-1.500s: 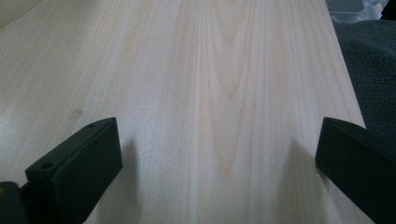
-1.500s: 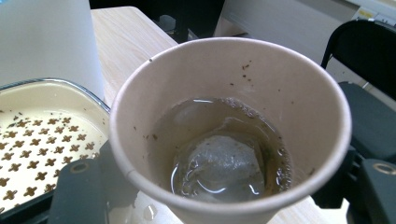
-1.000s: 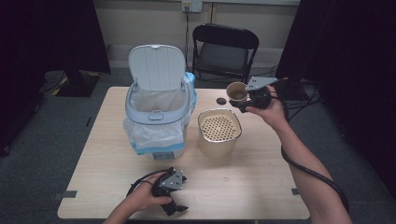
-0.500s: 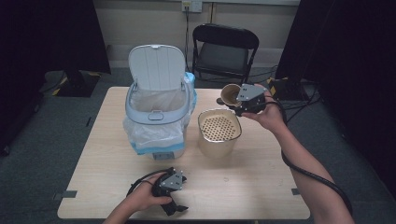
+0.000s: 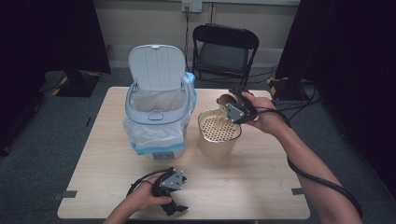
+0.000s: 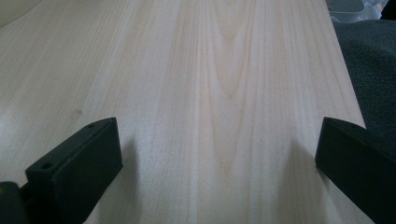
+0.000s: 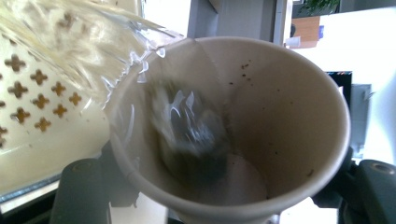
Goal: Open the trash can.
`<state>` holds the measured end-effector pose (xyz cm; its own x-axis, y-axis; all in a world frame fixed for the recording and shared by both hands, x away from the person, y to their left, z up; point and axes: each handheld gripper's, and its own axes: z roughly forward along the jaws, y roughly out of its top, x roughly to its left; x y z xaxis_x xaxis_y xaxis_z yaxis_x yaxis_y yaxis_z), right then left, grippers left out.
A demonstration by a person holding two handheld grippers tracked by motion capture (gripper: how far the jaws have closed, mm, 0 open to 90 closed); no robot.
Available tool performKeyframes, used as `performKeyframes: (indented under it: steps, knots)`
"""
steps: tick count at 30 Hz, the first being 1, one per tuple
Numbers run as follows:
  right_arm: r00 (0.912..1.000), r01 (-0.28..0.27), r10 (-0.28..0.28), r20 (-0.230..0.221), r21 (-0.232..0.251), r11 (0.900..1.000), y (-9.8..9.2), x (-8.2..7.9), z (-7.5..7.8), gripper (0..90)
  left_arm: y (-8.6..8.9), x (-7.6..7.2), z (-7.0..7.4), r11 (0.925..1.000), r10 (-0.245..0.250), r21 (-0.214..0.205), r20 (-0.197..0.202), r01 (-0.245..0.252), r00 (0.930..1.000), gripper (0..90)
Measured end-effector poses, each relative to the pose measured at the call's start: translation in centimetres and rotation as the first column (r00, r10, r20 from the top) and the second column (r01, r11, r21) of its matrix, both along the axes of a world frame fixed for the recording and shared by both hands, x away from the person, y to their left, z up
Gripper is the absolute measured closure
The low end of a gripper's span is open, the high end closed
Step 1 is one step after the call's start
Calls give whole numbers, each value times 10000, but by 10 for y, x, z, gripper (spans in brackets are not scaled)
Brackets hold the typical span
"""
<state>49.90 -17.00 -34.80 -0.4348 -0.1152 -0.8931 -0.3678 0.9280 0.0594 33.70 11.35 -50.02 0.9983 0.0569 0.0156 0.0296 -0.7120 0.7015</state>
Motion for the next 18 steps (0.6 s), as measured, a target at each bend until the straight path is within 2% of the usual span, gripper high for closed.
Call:
performKeyframes:
  steps: [2, 4, 5, 7, 8, 9, 10, 11, 13, 14, 15, 16, 17, 18]
  knots:
    - [9986, -205, 231, 475, -544, 9983, 3, -3, 0, 283, 0, 0, 0, 10000, 0, -2, 6, 0, 10000, 0]
    - [9948, -310, 426, 922, -1238, 9918, 6, -6, -1, 283, 0, 0, 0, 10000, -2, -1, 2, 2, 10000, 0]
    - [9917, -281, 473, 1192, -1580, 9870, 7, -8, -2, 283, 0, 0, 0, 10000, 4, -4, 1, -4, 10000, 0]
    - [9793, -286, 764, 1872, -2461, 9688, 10, -11, -5, 283, 0, 0, 0, 10000, -4, 3, 4, 4, 10000, 0]
    - [9639, -166, 949, 2489, -2996, 9539, 11, -14, -7, 283, 0, 0, 0, 10000, 1, 0, 5, -1, 10000, 0]
    - [9566, -204, 1162, 2673, -3363, 9415, 12, -15, -8, 284, 0, 0, 0, 10000, 5, -4, -5, -5, 10000, 0]
    - [9488, -301, 1390, 2838, -3567, 9337, 12, -16, -8, 284, 0, 0, 0, 10000, -3, 3, 4, 3, 10000, 0]
    - [9349, -246, 1595, 3170, -3906, 9202, 12, -17, -9, 284, 0, 0, 0, 10000, -3, 4, 5, 3, 10000, 0]
    - [8996, -144, 2089, 3836, -4520, 8919, 13, -19, -7, 284, 0, 0, 0, 10000, -4, 2, 2, 4, 10000, 0]
    - [8888, -97, 2166, 4038, -4559, 8900, 12, -20, -6, 283, 0, 0, 0, 10000, -1, 0, 3, 1, 10000, 0]
    - [8923, -111, 2113, 3990, -4484, 8937, 12, -21, -5, 283, 0, 0, 0, 10000, 2, -1, 1, -2, 10000, 0]
    - [9045, -189, 2001, 3766, -4334, 9010, 13, -21, -2, 283, 0, 0, 0, 10000, 2, -8, -6, -2, 10000, 0]
    - [9289, -122, 1401, 3428, -3497, 9368, 11, -21, -1, 281, 0, 0, 0, 10000, 1, 0, -1, -1, 10000, 0]
    - [9517, -99, 983, 2907, -2911, 9567, 10, -20, 5, 281, 0, 0, 0, 10000, 15, 0, -11, -15, 10000, 0]
